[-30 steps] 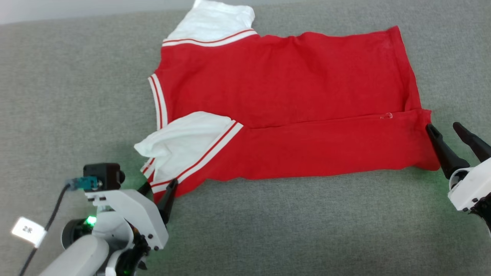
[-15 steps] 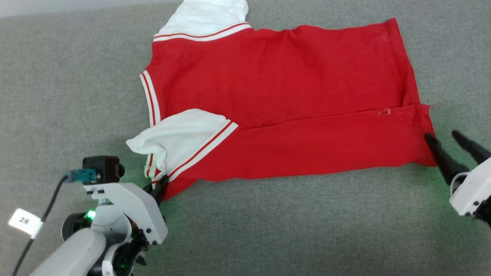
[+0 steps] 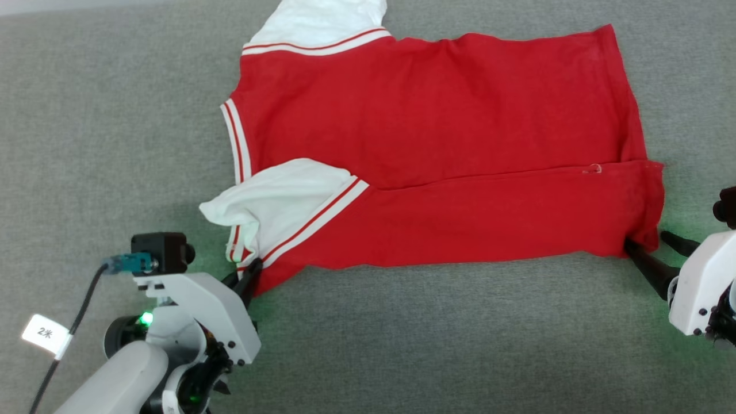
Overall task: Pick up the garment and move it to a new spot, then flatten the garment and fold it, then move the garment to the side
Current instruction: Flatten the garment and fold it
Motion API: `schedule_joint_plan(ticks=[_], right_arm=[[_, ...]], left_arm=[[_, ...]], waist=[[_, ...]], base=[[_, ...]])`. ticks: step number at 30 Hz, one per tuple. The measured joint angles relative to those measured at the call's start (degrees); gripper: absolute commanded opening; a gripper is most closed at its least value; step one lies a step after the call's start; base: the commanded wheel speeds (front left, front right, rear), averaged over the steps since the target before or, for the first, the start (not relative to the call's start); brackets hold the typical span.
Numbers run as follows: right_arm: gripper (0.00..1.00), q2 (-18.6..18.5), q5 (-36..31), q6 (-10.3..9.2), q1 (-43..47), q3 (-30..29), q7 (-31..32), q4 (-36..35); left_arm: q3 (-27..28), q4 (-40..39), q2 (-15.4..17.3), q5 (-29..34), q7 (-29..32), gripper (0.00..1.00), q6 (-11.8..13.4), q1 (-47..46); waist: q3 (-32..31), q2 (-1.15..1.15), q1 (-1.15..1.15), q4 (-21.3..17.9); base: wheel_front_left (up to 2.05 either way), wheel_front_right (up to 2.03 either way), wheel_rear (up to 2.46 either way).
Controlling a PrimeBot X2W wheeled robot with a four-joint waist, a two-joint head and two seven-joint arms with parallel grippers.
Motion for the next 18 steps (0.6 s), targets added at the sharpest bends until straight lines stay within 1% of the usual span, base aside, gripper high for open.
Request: schedule_joint_plan(ticks=[3,8,9,10,11,18], right_arm=[[1.0,-0.3,-2.0,0.01,-1.6,0.4,1.8,1.7],[1.0,-0.6,-2.5,0.02,-2.8,0.3,3.7,3.1],[0.74,-0.6,-2.5,0.02,-2.8,0.3,3.9,3.2],[0.44,-0.7,-2.5,0.02,-2.9,0.3,4.0,3.2],[0.0,-0.7,-2.5,0.03,-3.0,0.3,4.1,3.3],[0.0,-0.6,-2.5,0.0,-3.6,0.4,4.4,3.6]], left_arm=[[-0.3,0.1,-0.5,0.2,-0.3,0.0,-0.4,-0.3],[-0.6,0.5,-1.2,0.3,-0.3,0.0,-0.9,-0.8],[-0.6,0.5,-1.3,0.3,-0.3,0.0,-0.9,-0.8],[-0.7,0.6,-1.3,0.3,-0.3,0.0,-0.9,-0.8],[-0.7,0.6,-1.4,0.3,-0.4,0.0,-0.9,-0.9],[-0.7,0.8,-1.6,0.3,-0.6,0.0,-1.1,-1.0]], waist=[[0.4,0.0,0.0,0.6],[0.7,0.0,0.0,1.7],[0.8,0.0,0.0,1.9],[0.9,0.0,0.0,2.0],[1.0,0.0,0.0,2.1],[1.1,0.0,0.0,2.0]], base=[[0.0,0.0,0.0],[0.0,0.0,0.0],[0.0,0.0,0.0],[0.0,0.0,0.0],[0.0,0.0,0.0],[0.0,0.0,0.0]])
